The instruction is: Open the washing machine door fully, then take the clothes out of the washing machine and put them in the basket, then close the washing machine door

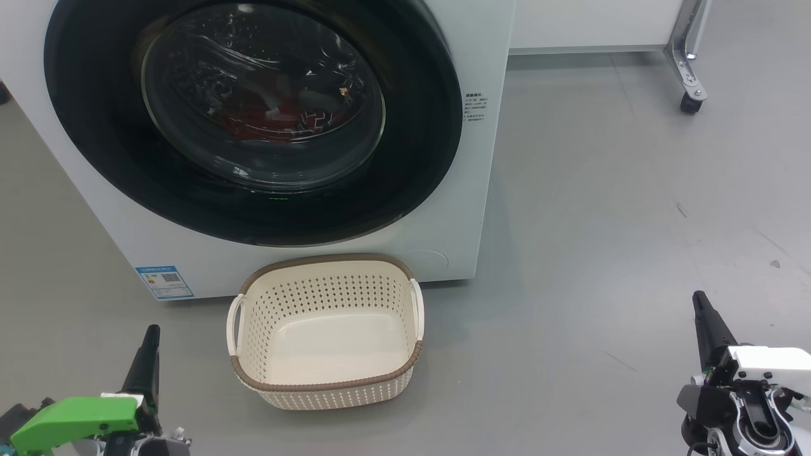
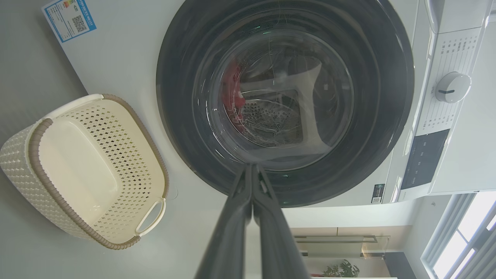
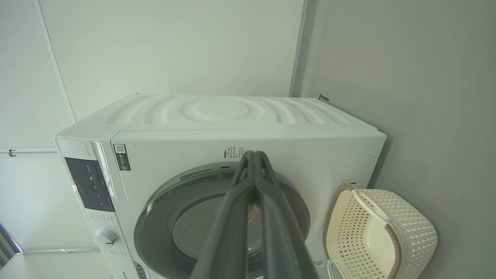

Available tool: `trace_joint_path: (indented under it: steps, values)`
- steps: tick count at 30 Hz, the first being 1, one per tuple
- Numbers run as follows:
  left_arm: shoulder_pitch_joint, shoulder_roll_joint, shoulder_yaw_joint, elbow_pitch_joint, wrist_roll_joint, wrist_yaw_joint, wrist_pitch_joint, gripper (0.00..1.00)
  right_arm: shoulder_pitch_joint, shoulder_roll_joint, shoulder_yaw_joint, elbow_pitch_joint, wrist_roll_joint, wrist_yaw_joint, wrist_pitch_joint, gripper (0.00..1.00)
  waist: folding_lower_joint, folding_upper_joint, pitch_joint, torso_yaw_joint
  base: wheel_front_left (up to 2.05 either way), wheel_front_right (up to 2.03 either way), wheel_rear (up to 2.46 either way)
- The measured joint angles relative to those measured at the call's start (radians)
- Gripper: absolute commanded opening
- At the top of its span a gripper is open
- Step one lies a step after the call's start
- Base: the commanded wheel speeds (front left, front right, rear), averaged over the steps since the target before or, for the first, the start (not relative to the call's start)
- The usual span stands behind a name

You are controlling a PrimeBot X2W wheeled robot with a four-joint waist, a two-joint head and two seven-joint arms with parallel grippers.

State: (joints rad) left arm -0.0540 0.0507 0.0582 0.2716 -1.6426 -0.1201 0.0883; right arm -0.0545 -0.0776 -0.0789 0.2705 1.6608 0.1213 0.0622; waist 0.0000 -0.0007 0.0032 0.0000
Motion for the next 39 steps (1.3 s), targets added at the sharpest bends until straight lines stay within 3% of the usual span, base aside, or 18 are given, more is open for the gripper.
trace_joint_path:
  steps: [34,35,36,37,39]
  values:
    - [0.005,-0.004,0.000,0.012,-0.001,0.001,0.000,0.00,0.006,0.007,-0.002,0.010,0.000,-0.001,0.003,0.00,0.0000,0.0000,0.000,0.000,0.00,0.00,0.00]
    - [0.013,-0.008,-0.002,0.023,-0.001,0.001,0.000,1.00,0.015,0.013,-0.001,0.021,0.000,-0.001,0.003,1.00,0.0000,0.0000,0.000,0.000,0.00,0.00,0.00]
    - [0.022,-0.014,-0.003,0.034,-0.001,0.001,0.000,0.00,0.026,0.020,0.000,0.032,0.000,-0.001,0.003,0.00,0.0000,0.0000,0.000,0.000,0.00,0.00,0.00]
    - [0.033,-0.019,-0.004,0.044,-0.001,0.001,0.000,1.00,0.038,0.026,0.000,0.042,0.000,-0.001,0.003,1.00,0.0000,0.0000,0.000,0.000,0.00,0.00,0.00]
    - [0.045,-0.024,-0.007,0.047,0.000,0.001,-0.001,1.00,0.051,0.031,0.000,0.047,0.000,-0.001,0.002,1.00,0.0000,0.0000,0.000,0.000,0.00,0.00,0.00]
